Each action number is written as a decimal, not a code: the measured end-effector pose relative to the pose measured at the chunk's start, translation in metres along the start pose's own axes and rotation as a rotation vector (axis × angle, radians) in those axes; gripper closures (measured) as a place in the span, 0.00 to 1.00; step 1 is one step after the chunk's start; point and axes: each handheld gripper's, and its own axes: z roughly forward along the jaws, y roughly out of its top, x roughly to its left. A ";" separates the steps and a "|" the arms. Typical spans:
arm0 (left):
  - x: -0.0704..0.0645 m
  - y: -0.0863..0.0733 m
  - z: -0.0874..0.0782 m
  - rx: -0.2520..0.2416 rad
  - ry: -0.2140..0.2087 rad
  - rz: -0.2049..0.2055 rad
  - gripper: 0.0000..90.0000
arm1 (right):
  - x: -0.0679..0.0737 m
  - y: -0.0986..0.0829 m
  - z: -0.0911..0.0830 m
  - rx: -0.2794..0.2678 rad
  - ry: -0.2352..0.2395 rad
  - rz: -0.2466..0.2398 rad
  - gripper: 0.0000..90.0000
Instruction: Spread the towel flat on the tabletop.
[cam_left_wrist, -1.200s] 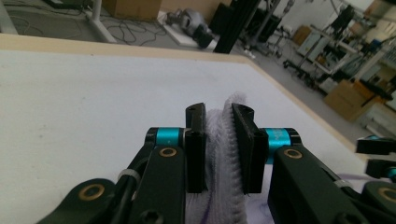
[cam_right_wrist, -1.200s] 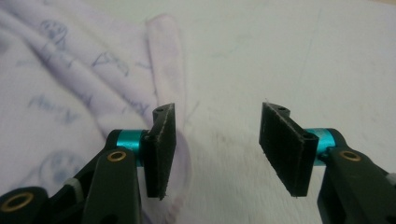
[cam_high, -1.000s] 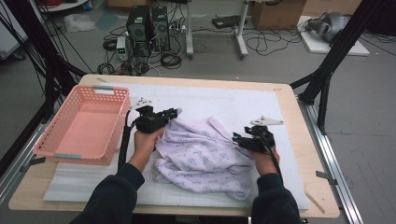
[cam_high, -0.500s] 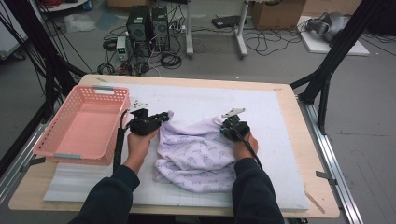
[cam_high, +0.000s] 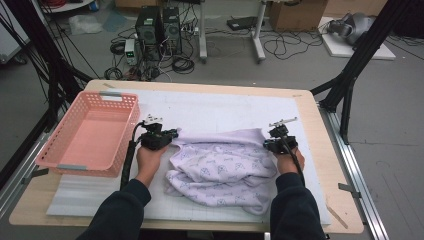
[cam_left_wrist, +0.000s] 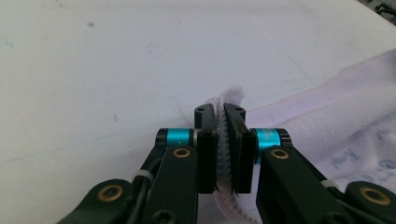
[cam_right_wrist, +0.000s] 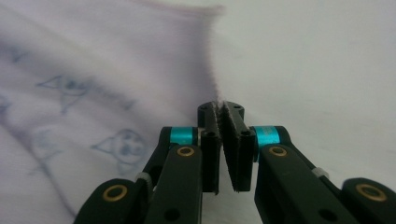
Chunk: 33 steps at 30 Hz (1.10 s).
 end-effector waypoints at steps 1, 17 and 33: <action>0.001 0.000 0.001 -0.010 0.006 0.000 0.93 | -0.004 -0.001 -0.002 -0.034 0.011 0.014 0.93; 0.020 0.017 0.010 0.030 -0.006 -0.095 0.93 | -0.002 0.026 0.037 -0.140 0.071 0.014 0.55; 0.030 0.021 0.015 -0.146 0.020 -0.095 0.92 | -0.009 0.068 0.038 -0.393 -0.093 0.021 0.98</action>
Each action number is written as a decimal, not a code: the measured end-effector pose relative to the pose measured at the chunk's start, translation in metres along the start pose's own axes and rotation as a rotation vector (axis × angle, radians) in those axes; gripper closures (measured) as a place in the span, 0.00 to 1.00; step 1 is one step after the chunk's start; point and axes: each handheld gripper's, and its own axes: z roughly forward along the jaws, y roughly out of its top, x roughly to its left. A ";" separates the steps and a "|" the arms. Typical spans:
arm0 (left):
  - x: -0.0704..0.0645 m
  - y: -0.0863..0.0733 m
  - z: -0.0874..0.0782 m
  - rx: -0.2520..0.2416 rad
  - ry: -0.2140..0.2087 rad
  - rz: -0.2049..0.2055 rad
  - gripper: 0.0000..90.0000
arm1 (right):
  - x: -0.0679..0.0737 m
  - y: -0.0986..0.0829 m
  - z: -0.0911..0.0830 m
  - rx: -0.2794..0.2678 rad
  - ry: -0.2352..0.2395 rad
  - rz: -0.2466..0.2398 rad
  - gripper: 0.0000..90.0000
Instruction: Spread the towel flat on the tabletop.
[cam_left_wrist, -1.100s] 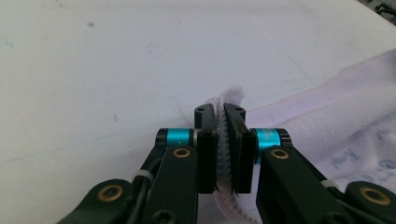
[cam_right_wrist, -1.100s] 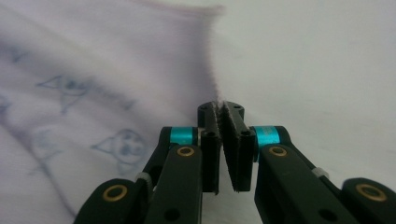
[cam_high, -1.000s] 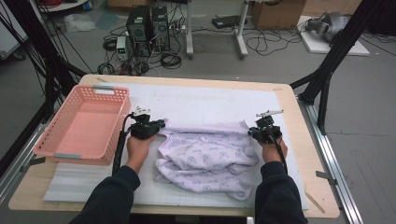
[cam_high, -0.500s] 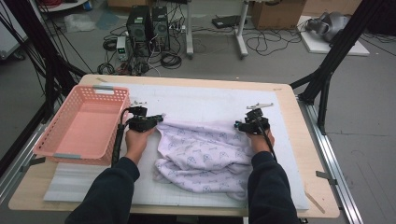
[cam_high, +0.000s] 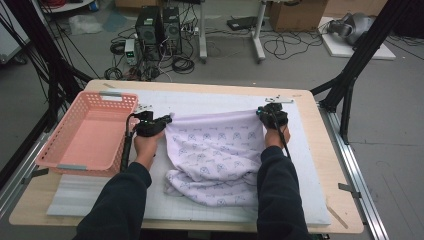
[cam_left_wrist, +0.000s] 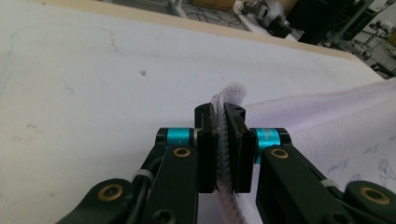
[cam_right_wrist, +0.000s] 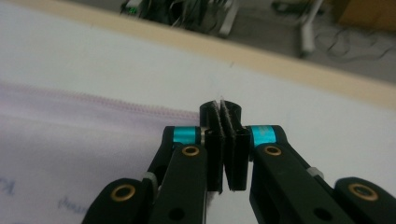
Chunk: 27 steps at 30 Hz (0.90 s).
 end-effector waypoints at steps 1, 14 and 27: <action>-0.002 0.000 0.000 0.000 0.019 0.037 0.85 | 0.001 0.002 0.000 -0.017 -0.034 -0.016 0.98; -0.023 -0.015 0.006 0.234 -0.003 0.166 0.44 | -0.007 -0.008 -0.033 0.037 0.059 0.030 0.64; -0.027 -0.018 -0.002 0.211 0.055 0.296 0.97 | -0.001 -0.048 -0.071 0.147 0.217 -0.023 0.56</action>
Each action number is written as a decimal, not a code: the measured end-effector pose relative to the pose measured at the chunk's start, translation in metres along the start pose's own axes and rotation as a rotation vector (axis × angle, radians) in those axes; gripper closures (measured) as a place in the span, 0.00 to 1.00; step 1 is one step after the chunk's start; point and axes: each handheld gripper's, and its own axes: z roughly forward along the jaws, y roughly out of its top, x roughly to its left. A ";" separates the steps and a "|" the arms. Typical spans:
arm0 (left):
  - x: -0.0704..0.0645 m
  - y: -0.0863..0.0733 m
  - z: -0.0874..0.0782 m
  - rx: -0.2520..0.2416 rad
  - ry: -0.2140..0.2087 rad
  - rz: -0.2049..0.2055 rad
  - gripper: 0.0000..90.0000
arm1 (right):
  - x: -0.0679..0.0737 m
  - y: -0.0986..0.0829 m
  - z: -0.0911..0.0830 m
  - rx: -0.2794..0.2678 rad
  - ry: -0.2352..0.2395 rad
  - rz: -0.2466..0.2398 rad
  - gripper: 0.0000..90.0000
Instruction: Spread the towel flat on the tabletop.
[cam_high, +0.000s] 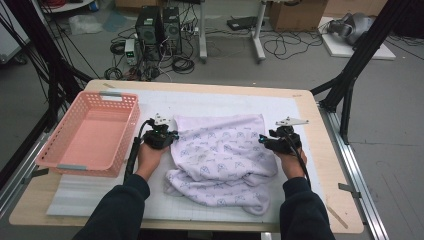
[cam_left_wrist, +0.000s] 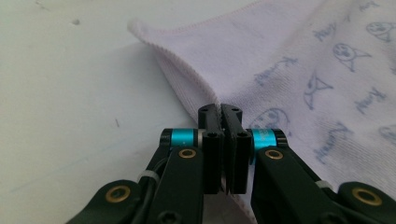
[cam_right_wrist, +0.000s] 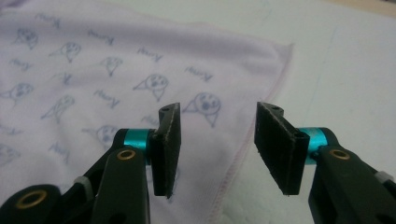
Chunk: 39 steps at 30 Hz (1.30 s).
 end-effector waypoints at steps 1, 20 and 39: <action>0.006 0.002 0.000 -0.025 0.021 -0.032 0.97 | 0.002 -0.002 0.001 0.007 0.006 -0.001 0.55; 0.015 0.014 -0.012 -0.108 -0.082 -0.204 0.44 | 0.019 -0.013 0.026 0.099 0.021 0.026 0.60; -0.020 0.003 -0.017 0.038 -0.243 -0.084 0.40 | -0.012 -0.007 0.009 -0.099 -0.170 0.132 0.69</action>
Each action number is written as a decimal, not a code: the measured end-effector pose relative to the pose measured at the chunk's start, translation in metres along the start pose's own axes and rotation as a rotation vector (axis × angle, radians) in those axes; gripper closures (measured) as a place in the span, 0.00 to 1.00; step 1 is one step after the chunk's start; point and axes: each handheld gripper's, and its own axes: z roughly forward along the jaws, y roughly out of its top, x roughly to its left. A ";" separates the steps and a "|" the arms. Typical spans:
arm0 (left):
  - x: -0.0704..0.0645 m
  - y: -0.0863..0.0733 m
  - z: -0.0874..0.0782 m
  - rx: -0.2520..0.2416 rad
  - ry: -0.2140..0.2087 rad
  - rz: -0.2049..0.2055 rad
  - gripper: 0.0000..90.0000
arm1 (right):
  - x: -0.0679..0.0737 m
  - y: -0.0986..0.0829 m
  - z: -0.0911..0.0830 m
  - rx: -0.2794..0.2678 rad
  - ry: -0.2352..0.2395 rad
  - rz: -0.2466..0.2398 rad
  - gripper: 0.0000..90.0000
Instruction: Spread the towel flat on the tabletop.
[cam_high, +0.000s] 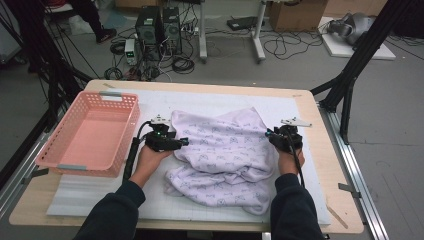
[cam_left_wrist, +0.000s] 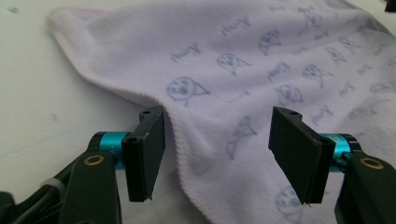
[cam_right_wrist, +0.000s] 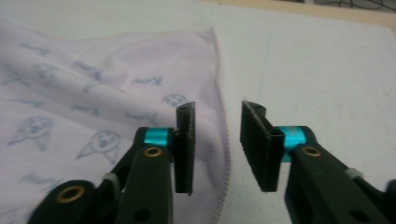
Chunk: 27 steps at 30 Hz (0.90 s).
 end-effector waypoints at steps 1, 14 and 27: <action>-0.002 0.000 0.001 0.002 -0.007 0.007 0.41 | 0.000 0.002 -0.005 -0.007 0.014 -0.009 0.68; -0.019 -0.010 0.010 0.054 0.124 0.276 0.91 | 0.010 -0.013 -0.044 0.014 0.205 -0.096 0.63; 0.031 0.007 -0.008 -0.140 0.316 0.010 0.91 | 0.037 -0.035 -0.034 0.100 0.330 -0.087 0.50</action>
